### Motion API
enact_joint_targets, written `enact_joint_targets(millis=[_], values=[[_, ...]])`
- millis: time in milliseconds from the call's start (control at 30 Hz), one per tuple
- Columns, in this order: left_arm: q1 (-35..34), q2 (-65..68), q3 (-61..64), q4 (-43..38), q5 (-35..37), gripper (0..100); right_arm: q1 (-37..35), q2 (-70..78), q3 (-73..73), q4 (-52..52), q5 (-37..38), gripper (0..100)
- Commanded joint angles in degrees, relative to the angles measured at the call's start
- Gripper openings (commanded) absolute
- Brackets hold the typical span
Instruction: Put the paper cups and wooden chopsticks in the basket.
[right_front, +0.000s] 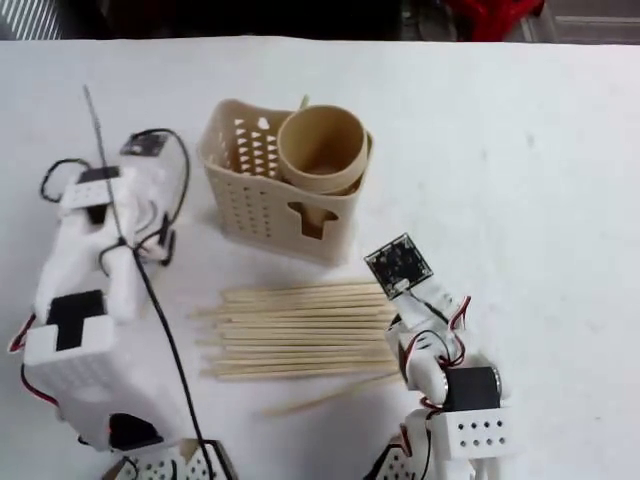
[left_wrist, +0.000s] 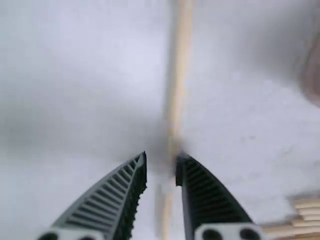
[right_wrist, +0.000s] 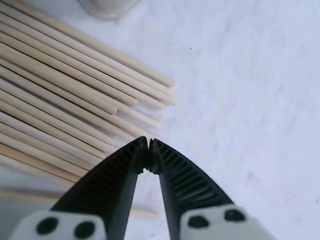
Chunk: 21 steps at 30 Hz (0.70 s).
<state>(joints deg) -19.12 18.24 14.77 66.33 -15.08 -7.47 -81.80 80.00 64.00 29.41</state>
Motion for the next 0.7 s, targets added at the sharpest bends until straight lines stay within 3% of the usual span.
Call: enact_joint_targets(millis=[0, 167, 467, 667], values=[[-5.0, -0.5, -1.0, 1.5, -5.1, 9, 0.4, -0.4, -0.3, -0.9, 0.2, 1.8], [-5.2, -0.9, -3.3, 5.4, -9.2, 9, 0.4, -0.4, -0.3, -0.9, 0.1, 1.8], [-1.8, -0.5, -20.1, 10.9, -9.0, 16, 0.4, -0.9, 0.6, -1.1, -0.3, 1.8], [2.9, -0.1, -21.7, 5.1, -7.4, 17, 0.4, -0.9, 0.8, -1.0, -0.2, 1.7]])
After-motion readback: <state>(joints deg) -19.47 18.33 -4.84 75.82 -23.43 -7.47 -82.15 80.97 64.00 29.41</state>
